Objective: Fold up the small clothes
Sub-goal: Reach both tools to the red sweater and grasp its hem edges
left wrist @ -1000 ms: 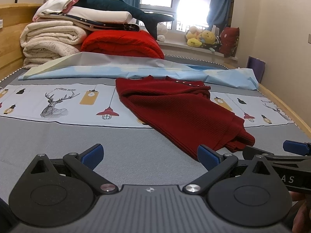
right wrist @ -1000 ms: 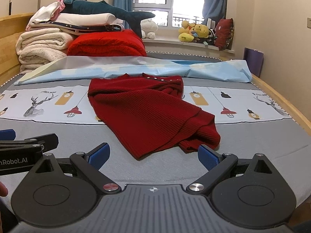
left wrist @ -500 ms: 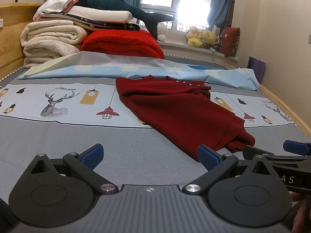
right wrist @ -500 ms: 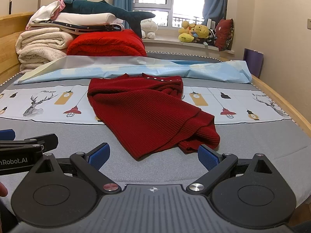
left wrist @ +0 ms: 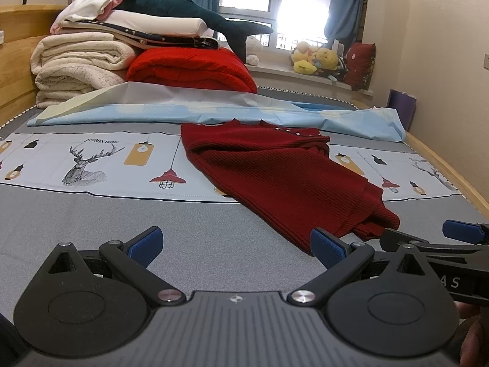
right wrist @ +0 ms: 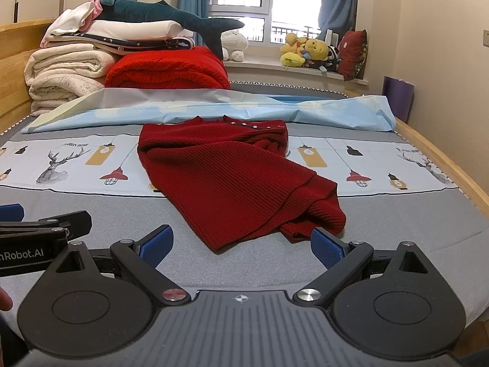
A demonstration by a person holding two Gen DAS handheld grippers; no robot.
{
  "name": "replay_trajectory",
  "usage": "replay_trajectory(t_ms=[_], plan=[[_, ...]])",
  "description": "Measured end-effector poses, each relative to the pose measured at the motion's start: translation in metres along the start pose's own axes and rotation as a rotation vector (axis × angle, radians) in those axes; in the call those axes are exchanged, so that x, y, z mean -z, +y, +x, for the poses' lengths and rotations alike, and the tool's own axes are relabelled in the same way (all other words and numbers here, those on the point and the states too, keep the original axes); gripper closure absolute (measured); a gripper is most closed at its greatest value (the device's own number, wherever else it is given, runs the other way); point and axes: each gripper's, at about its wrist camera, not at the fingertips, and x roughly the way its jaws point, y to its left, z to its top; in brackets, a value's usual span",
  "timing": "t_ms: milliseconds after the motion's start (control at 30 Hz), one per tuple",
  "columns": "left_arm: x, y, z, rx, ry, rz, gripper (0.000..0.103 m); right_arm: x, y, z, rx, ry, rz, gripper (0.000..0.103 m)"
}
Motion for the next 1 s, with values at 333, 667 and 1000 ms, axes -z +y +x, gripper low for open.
replay_trajectory(t_ms=[333, 667, 1000], plan=[[0.002, -0.005, -0.003, -0.004, -0.034, 0.041, 0.021, -0.002, 0.000, -0.003, -0.021, -0.004, 0.006, 0.011], [-0.001, 0.021, 0.026, 0.030, 0.080, 0.037, 0.082, -0.065, -0.058, -0.004, -0.080, -0.158, 0.072, 0.033], [-0.025, 0.007, 0.140, 0.098, 0.197, -0.080, 0.082, -0.070, -0.117, 0.053, -0.027, -0.121, 0.163, 0.041]])
